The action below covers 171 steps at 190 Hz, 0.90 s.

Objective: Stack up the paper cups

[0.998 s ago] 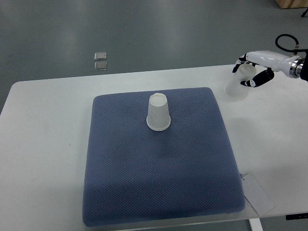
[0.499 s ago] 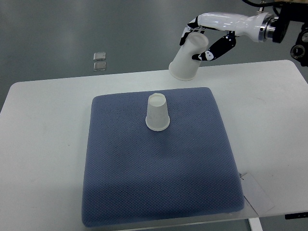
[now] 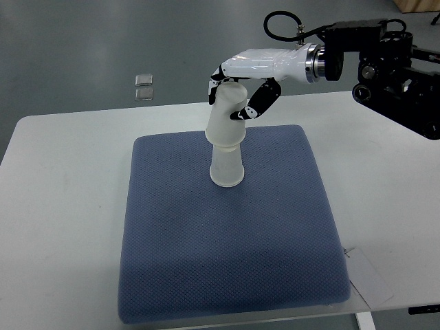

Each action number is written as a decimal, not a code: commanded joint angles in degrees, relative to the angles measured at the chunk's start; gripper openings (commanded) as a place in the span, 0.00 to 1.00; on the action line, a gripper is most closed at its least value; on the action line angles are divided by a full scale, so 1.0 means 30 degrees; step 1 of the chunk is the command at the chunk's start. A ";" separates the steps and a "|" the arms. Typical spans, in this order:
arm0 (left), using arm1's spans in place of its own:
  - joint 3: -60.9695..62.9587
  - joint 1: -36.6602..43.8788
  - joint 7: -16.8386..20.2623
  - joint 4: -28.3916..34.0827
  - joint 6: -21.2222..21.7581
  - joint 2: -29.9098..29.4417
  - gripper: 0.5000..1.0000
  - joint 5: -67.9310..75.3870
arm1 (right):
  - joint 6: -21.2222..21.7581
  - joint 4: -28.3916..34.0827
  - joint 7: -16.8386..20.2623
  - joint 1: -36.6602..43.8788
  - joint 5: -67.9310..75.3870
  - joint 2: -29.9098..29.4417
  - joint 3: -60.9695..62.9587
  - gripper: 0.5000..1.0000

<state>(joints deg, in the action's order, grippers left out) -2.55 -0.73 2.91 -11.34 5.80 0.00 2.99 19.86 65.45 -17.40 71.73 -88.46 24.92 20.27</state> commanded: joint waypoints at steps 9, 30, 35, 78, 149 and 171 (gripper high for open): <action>0.0000 -0.0021 -0.0003 0.0000 0.0000 0.0000 1.00 0.0000 | -0.0027 -0.0313 -0.0001 -0.0033 -0.0339 -0.0308 -0.0223 0.00; 0.0000 0.0008 -0.0003 0.0000 0.0000 0.0000 1.00 0.0000 | -0.0057 -0.0343 -0.0001 -0.0179 -0.0368 -0.0455 -0.0282 0.00; 0.0000 -0.0021 -0.0003 0.0000 0.0000 0.0000 1.00 0.0000 | -0.0086 -0.0343 -0.0001 -0.0296 -0.0368 -0.0513 -0.0282 0.00; 0.0000 -0.0021 -0.0003 0.0000 0.0000 0.0000 1.00 0.0000 | -0.0350 -0.0460 0.0467 -0.0677 -0.0397 -0.1129 -0.0253 0.07; 0.0000 0.0008 -0.0003 0.0000 0.0000 0.0000 1.00 0.0000 | -0.0350 -0.0811 0.0555 -0.1673 -0.0339 -0.1217 -0.0136 0.81; 0.0000 0.0008 -0.0003 0.0000 0.0000 0.0000 1.00 0.0000 | -0.0379 -0.0899 0.0555 -0.1790 -0.0339 -0.1217 -0.0018 0.81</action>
<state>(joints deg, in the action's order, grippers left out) -2.55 -0.73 2.90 -11.34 5.80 0.00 2.99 18.83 63.01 -15.73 66.68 -89.48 21.27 19.92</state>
